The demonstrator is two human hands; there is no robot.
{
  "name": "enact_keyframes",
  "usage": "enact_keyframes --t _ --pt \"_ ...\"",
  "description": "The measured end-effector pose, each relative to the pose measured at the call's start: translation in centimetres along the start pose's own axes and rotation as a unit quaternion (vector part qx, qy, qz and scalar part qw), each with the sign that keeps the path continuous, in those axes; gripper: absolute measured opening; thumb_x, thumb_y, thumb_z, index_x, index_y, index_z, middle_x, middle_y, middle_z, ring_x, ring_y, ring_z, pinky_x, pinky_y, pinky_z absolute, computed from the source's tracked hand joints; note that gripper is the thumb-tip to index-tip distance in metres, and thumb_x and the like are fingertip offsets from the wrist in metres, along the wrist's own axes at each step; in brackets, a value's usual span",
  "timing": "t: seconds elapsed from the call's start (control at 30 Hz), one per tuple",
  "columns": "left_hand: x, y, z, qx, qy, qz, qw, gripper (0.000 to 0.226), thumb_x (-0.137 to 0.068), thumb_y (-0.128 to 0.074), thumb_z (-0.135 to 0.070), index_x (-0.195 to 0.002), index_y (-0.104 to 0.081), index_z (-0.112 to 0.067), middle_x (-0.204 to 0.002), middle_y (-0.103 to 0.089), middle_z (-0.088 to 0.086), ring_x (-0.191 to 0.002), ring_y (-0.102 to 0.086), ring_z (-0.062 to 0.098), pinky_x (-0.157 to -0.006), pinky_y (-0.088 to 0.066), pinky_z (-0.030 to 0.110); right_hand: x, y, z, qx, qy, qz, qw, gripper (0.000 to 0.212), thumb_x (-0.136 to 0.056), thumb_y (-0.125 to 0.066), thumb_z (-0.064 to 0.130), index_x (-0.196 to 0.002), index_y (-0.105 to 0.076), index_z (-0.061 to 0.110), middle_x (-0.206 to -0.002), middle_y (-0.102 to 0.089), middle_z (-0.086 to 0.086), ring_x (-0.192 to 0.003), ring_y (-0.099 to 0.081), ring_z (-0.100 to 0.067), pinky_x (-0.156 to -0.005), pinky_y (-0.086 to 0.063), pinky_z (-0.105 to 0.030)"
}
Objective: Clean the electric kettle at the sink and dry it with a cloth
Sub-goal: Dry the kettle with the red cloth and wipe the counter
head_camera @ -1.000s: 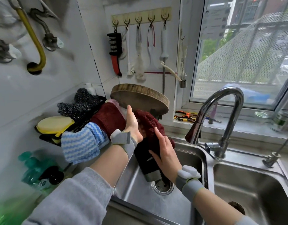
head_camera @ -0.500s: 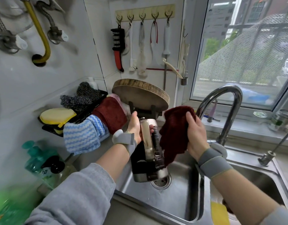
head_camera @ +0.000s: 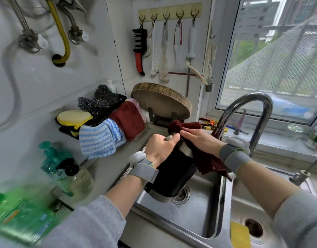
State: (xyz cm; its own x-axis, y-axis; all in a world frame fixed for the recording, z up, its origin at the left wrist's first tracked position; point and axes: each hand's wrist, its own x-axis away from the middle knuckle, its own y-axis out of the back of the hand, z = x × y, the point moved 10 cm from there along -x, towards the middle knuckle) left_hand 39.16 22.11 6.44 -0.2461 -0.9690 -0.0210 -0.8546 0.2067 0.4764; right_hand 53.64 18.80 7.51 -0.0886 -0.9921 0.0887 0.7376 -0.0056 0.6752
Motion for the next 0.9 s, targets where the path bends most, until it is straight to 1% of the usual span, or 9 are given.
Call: enact_keyframes --t 0.1,0.17,0.27,0.37,0.5,0.63,0.7,0.8,0.9 --pt "1.0 -0.6 -0.2 0.028 0.002 0.004 1.0 0.057 -0.072 -0.066 -0.058 -0.049 -0.053 -0.007 -0.042 -0.042 -0.001 -0.04 -0.037 0.017 -0.05 -0.034 0.028 -0.3 -0.3 -0.5 -0.001 -0.027 0.036 0.999 0.054 -0.099 -0.036 0.045 -0.147 -0.03 0.02 -0.156 -0.023 0.005 -0.144 -0.022 -0.014 -0.115 -0.011 -0.024" --pt "1.2 -0.3 0.0 0.027 0.029 -0.019 0.999 0.058 -0.077 -0.066 -0.055 -0.044 -0.052 -0.01 -0.035 -0.043 -0.004 -0.037 -0.039 0.014 -0.05 -0.034 0.025 -0.2 -0.6 -0.6 0.039 -0.036 0.038 0.998 0.054 -0.1 -0.032 0.044 -0.148 -0.028 0.02 -0.158 -0.017 0.001 -0.145 -0.019 -0.018 -0.116 -0.011 -0.027" --pt "1.6 0.9 0.5 -0.002 0.063 -0.045 0.997 0.059 -0.084 -0.062 -0.052 -0.041 -0.052 -0.012 -0.028 -0.044 -0.005 -0.033 -0.043 0.007 -0.042 -0.033 0.016 1.4 -0.8 0.6 0.12 0.02 0.005 0.993 0.048 -0.099 -0.034 0.045 -0.143 -0.038 0.027 -0.152 -0.036 0.002 -0.138 -0.036 -0.023 -0.109 -0.028 -0.031" --pt "2.7 -0.1 1.0 0.039 0.062 -0.029 0.997 0.059 -0.081 -0.067 -0.049 -0.04 -0.045 -0.013 -0.029 -0.038 -0.006 -0.028 -0.034 0.01 -0.035 -0.027 0.019 2.9 -0.4 0.4 0.127 0.064 -0.004 0.99 0.043 -0.098 -0.038 0.044 -0.131 -0.055 0.023 -0.131 -0.059 -0.006 -0.121 -0.053 -0.029 -0.091 -0.039 -0.03" --pt "4.5 -1.0 0.2 0.12 0.053 -0.014 0.991 0.054 -0.076 -0.075 -0.041 -0.049 -0.042 -0.008 -0.033 -0.03 -0.004 -0.03 -0.024 0.012 -0.035 -0.02 0.017 1.4 1.1 -0.2 0.149 0.043 -0.012 0.988 0.042 -0.099 -0.039 0.038 -0.115 -0.062 0.007 -0.12 -0.061 -0.02 -0.112 -0.056 -0.033 -0.088 -0.041 -0.033" --pt "5.5 0.2 -0.8 0.15 0.033 -0.024 0.988 0.054 -0.075 -0.077 -0.041 -0.05 -0.043 -0.006 -0.034 -0.029 -0.004 -0.033 -0.023 0.013 -0.036 -0.018 0.017 -1.0 2.8 -1.3 0.202 -0.024 -0.027 0.979 0.045 -0.1 -0.038 0.032 -0.114 -0.059 -0.005 -0.124 -0.058 -0.025 -0.114 -0.054 -0.038 -0.087 -0.042 -0.035" --pt "5.6 1.2 -1.2 0.148 0.021 -0.035 0.988 0.056 -0.076 -0.077 -0.036 -0.042 -0.04 -0.011 -0.033 -0.03 -0.005 -0.032 -0.024 0.012 -0.036 -0.02 0.017 -1.3 3.3 -2.0 0.169 -0.04 -0.038 0.984 0.046 -0.1 -0.039 0.031 -0.11 -0.06 -0.009 -0.119 -0.06 -0.027 -0.11 -0.056 -0.038 -0.085 -0.042 -0.035" --pt "5.2 2.4 -1.1 0.153 0.033 -0.045 0.987 0.053 -0.074 -0.078 -0.038 -0.039 -0.045 -0.014 -0.031 -0.031 -0.006 -0.03 -0.026 0.01 -0.036 -0.021 0.017 -0.5 4.8 -4.2 0.02 -0.066 -0.075 0.995 0.044 -0.099 -0.045 0.029 -0.11 -0.061 -0.01 -0.109 -0.063 -0.022 -0.101 -0.059 -0.035 -0.087 -0.043 -0.035" --pt "5.0 3.6 -0.3 0.183 0.072 -0.046 0.979 0.048 -0.073 -0.076 -0.044 -0.051 -0.052 -0.009 -0.033 -0.03 -0.004 -0.029 -0.025 0.012 -0.036 -0.021 0.018 2.0 4.8 -7.4 -0.169 -0.109 -0.118 0.972 0.036 -0.096 -0.05 0.027 -0.098 -0.065 -0.006 -0.09 -0.062 -0.016 -0.072 -0.056 -0.025 -0.072 -0.045 -0.033"
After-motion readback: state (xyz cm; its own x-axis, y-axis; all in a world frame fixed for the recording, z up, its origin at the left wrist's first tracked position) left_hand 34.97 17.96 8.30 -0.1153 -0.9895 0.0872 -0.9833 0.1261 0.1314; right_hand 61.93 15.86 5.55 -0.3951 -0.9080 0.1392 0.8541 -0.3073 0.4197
